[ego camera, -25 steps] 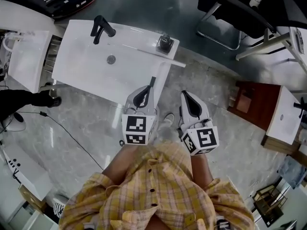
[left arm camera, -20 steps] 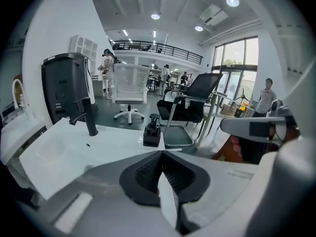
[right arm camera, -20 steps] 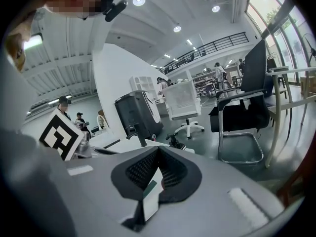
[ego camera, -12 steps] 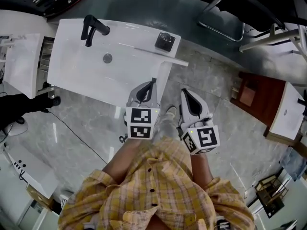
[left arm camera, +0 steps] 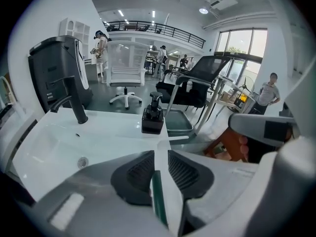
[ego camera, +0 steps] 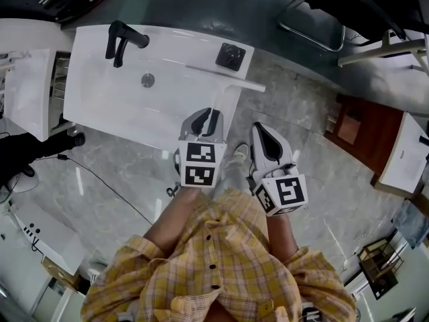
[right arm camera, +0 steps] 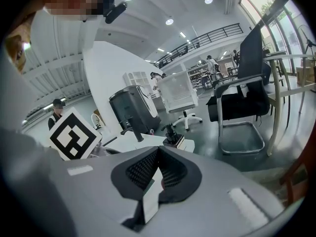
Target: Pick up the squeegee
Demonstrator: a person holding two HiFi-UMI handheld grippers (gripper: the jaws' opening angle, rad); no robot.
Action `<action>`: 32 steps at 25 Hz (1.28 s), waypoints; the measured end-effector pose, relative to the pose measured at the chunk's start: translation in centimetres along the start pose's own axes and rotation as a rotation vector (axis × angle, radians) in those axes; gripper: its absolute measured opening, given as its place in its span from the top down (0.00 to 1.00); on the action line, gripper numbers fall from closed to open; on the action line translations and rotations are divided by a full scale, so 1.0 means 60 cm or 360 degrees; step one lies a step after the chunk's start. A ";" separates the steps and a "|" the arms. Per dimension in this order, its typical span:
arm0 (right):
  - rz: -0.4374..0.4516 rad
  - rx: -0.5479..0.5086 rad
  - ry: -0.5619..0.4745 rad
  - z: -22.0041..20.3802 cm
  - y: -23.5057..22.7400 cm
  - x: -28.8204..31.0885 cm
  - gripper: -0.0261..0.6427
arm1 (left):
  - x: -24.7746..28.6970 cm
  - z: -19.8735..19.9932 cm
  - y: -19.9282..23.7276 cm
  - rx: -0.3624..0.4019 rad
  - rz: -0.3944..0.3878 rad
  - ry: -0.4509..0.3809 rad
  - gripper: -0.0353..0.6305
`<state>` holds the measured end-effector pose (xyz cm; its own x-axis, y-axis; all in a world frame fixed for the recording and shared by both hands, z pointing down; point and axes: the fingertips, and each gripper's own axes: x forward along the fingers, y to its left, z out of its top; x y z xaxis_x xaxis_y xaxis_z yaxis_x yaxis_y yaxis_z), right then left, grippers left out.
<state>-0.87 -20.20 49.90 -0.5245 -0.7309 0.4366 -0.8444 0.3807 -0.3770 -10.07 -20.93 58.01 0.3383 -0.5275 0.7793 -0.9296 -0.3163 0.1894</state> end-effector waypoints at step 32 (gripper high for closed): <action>-0.0056 0.0113 0.0059 -0.026 -0.033 0.026 0.96 | 0.101 -0.082 0.014 -0.0118 0.0002 0.0538 0.81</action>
<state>-0.18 -21.22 52.57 -0.4993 -0.7212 0.4802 -0.8532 0.3130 -0.4172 -9.53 -20.51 65.86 0.2809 -0.2332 0.9310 -0.9423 -0.2508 0.2215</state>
